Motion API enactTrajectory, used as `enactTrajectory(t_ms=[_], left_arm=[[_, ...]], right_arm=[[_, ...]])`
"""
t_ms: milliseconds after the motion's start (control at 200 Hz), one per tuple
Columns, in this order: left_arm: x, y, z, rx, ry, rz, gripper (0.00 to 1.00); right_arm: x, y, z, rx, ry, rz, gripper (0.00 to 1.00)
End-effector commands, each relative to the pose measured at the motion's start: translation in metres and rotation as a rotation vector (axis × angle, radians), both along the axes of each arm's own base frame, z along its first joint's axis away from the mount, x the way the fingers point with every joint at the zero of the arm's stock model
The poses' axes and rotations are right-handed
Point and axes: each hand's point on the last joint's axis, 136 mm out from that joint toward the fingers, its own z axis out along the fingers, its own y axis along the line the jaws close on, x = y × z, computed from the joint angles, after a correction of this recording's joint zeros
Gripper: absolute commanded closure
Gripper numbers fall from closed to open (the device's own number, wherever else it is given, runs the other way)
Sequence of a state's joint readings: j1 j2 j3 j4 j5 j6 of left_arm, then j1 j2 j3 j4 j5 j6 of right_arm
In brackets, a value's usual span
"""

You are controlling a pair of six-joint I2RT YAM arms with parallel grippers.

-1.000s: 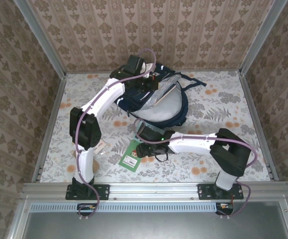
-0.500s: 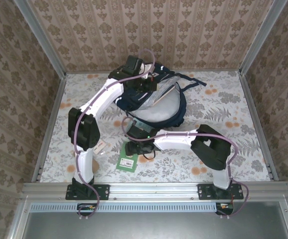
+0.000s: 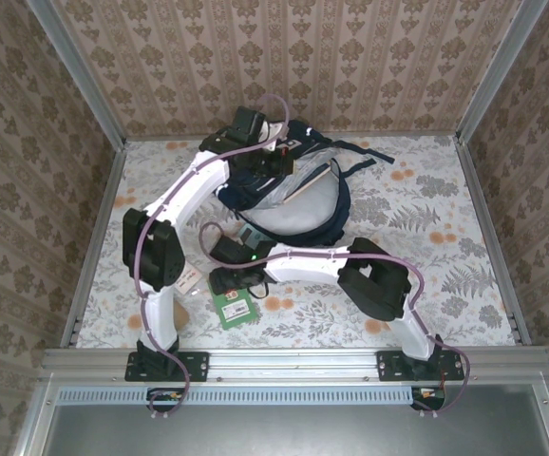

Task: Pack books, pencil case, and school supplies into a backpack

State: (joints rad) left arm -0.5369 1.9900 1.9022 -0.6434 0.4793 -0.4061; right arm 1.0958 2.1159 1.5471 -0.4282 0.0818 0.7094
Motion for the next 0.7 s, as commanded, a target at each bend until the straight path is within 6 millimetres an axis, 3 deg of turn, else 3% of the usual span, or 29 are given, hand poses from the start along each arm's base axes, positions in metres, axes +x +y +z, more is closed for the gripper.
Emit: enactTrajectory(t_ms=[0, 200, 695], left_arm=[[0.002, 0.013, 0.025, -0.021, -0.060, 0.013, 1.00], [0.003, 0.015, 0.025, -0.025, -0.059, 0.018, 1.00], [-0.001, 0.022, 0.018, -0.019, -0.046, 0.017, 1.00]], right_arm=[[-0.010, -0.016, 0.019, -0.098, -0.098, 0.050, 0.01], [-0.030, -0.020, 0.022, -0.156, -0.137, 0.051, 0.00], [-0.064, -0.003, -0.010, -0.185, -0.093, 0.059, 0.00]])
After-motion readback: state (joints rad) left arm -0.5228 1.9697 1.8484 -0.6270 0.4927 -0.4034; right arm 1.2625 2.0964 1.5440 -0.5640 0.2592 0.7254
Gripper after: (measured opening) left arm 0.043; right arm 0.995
